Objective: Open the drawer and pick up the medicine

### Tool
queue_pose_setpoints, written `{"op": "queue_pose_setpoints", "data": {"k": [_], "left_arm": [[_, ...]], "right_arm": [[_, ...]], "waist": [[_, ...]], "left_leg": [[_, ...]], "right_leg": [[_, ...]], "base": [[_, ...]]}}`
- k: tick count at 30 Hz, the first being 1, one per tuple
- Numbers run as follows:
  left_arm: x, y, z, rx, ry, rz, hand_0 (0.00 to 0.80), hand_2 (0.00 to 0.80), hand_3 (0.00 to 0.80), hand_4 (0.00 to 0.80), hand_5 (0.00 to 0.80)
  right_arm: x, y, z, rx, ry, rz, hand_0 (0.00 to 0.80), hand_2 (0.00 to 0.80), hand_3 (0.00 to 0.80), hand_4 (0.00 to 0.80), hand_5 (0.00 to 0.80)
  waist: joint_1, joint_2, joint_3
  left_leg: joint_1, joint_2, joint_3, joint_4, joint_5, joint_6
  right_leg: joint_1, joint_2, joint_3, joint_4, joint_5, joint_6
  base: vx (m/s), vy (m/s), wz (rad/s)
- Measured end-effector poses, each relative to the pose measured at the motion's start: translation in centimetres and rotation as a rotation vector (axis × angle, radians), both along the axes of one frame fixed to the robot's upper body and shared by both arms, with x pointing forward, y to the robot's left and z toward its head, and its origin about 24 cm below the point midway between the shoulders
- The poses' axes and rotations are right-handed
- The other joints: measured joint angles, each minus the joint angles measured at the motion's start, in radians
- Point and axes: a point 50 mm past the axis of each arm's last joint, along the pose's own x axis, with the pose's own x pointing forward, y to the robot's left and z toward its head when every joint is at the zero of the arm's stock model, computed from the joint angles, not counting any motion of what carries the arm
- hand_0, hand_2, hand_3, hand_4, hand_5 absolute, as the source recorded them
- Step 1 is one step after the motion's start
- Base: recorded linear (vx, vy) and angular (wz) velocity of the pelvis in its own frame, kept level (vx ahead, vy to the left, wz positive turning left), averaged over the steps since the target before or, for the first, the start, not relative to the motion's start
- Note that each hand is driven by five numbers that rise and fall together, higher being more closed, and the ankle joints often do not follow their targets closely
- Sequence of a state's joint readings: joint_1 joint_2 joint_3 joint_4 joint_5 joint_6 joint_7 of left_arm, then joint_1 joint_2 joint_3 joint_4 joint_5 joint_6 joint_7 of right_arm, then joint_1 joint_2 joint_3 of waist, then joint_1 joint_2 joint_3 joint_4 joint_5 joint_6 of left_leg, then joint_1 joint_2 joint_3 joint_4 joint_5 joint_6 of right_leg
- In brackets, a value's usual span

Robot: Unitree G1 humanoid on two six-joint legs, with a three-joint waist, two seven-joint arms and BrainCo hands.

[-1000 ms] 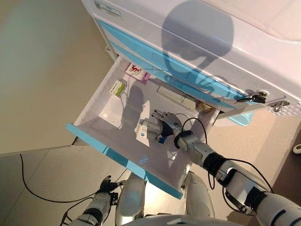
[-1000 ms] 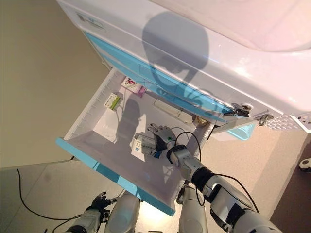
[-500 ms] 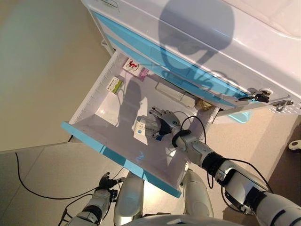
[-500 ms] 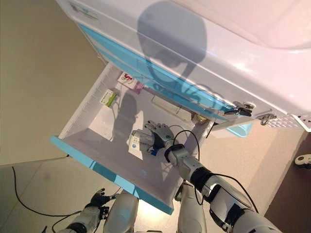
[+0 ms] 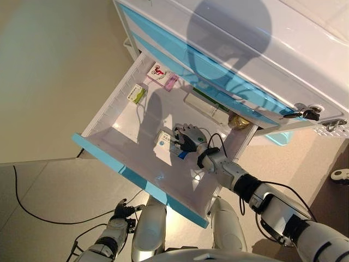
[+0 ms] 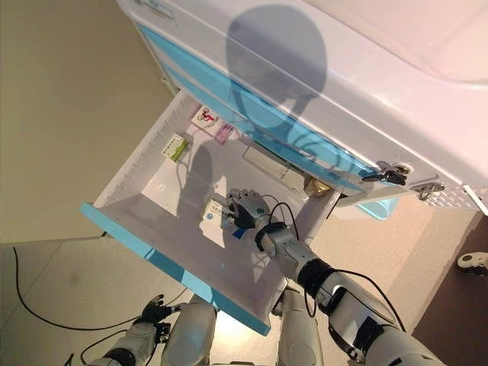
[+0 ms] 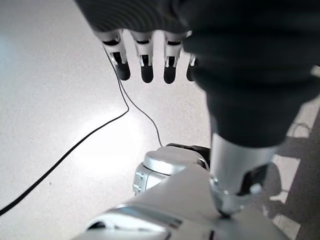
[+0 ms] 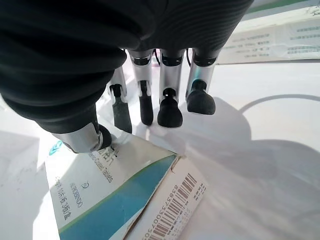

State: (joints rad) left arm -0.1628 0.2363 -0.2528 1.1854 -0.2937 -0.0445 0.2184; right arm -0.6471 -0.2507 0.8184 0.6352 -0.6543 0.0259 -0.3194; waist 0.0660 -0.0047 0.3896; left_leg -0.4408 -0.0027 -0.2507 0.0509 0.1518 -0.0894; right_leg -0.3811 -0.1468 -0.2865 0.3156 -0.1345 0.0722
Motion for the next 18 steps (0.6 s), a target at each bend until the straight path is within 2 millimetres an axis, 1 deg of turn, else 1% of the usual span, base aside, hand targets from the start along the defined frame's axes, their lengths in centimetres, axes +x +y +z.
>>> {"op": "queue_pose_setpoints", "data": {"k": [7, 11, 16, 18], "left_arm": [[0.0, 0.0, 0.0, -0.001, -0.001, 0.002, 0.000, 0.000, 0.000, 0.000, 0.000], [0.1, -0.1, 0.0, -0.003, -0.003, 0.002, 0.000, 0.000, 0.000, 0.000, 0.000], [0.6, -0.1, 0.2, 0.003, -0.016, 0.002, 0.000, 0.000, 0.000, 0.000, 0.000], [0.9, -0.1, 0.4, 0.004, -0.028, 0.001, 0.000, 0.000, 0.000, 0.000, 0.000]], "right_arm": [[0.0, 0.0, 0.2, 0.022, -0.013, -0.008, 0.800, 0.800, 0.800, 0.800, 0.800], [0.2, -0.2, 0.7, 0.054, -0.027, -0.019, 0.800, 0.800, 0.800, 0.800, 0.800], [0.4, -0.8, 1.4, 0.086, -0.044, -0.037, 0.800, 0.800, 0.800, 0.800, 0.800], [0.6, -1.3, 1.9, 0.116, -0.056, -0.058, 0.800, 0.800, 0.800, 0.800, 0.800]], "waist": [[0.002, 0.004, 0.002], [0.002, 0.006, 0.003], [0.006, 0.015, 0.008], [0.008, 0.020, 0.011]], "left_leg": [[-0.004, 0.001, -0.002, -0.009, 0.007, -0.006], [-0.008, 0.003, -0.002, -0.018, 0.013, -0.003], [-0.007, 0.001, 0.001, -0.026, 0.021, -0.001], [-0.006, 0.000, 0.001, -0.026, 0.022, 0.000]], "right_leg": [[-0.012, -0.003, 0.000, 0.013, -0.009, -0.002], [-0.022, -0.003, 0.001, 0.015, -0.010, -0.003], [-0.024, -0.006, 0.003, 0.016, -0.010, -0.002], [-0.023, -0.007, 0.003, 0.015, -0.010, -0.001]], "base": [[-0.003, 0.000, 0.04], [0.000, 0.000, 0.00], [0.000, 0.000, 0.00], [0.000, 0.000, 0.00]]}}
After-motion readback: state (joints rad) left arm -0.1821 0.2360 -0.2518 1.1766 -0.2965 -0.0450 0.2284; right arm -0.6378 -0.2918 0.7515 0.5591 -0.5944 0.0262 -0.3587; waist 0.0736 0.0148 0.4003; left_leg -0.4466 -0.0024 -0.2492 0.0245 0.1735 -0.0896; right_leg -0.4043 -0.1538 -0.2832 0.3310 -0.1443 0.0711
